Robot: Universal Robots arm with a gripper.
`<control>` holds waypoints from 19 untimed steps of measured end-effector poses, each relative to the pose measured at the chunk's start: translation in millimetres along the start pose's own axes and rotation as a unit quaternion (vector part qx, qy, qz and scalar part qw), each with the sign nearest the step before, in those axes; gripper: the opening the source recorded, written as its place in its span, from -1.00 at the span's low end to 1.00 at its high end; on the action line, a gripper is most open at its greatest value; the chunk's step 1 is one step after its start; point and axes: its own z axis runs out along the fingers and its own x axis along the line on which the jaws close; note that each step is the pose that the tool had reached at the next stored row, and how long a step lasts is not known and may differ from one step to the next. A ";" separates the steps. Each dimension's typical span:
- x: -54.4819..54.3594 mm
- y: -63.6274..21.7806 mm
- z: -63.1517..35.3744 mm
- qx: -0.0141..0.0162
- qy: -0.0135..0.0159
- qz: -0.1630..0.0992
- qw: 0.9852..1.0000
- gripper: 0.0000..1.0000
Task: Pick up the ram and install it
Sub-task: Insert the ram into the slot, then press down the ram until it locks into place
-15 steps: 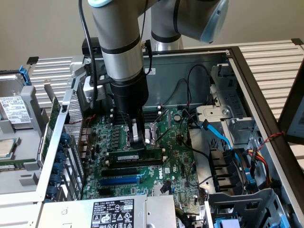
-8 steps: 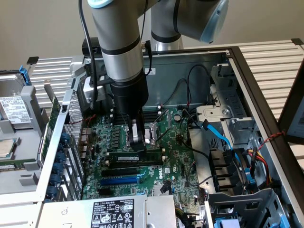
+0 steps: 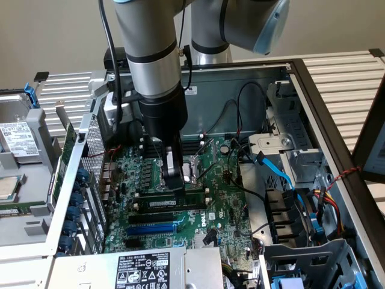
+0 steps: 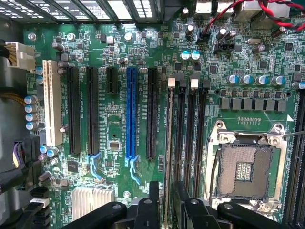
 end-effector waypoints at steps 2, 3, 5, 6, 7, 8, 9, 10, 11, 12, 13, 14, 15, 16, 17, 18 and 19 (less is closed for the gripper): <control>0.3 -0.3 -3.7 0.000 0.000 0.000 1.000 -0.45; 0.5 -0.3 -5.6 0.000 0.000 0.000 1.000 -0.45; 0.8 -0.4 -9.3 0.000 0.000 0.000 1.000 -0.45; 0.9 -0.4 -10.7 0.000 0.001 0.000 1.000 -0.45; 1.0 -0.6 -11.8 0.000 0.001 0.000 1.000 -0.45; 1.0 -0.6 -12.1 0.000 0.001 0.000 1.000 -0.45; 1.0 -0.7 -12.1 0.000 0.001 0.000 1.000 -0.45; 1.0 -0.6 -12.2 0.000 0.001 0.000 1.000 -0.45; 1.1 -0.6 -12.2 0.000 0.001 0.000 1.000 -0.45; 1.1 -0.6 -12.3 0.000 0.002 0.000 1.000 -0.45; 1.1 -0.6 -12.3 0.000 0.002 0.000 1.000 -0.45; 1.1 -0.6 -12.3 0.000 0.002 0.000 1.000 -0.45; 1.0 -0.6 -12.3 -0.001 0.002 0.000 1.000 -0.45; 1.1 -0.6 -12.7 -0.003 0.002 0.000 1.000 -0.45; 1.1 -0.7 -12.8 -0.005 0.002 -0.001 1.000 -0.45; 1.1 -0.8 -13.2 -0.008 0.002 -0.001 1.000 -0.45; 1.2 -0.8 -13.8 -0.011 0.002 -0.001 1.000 -0.45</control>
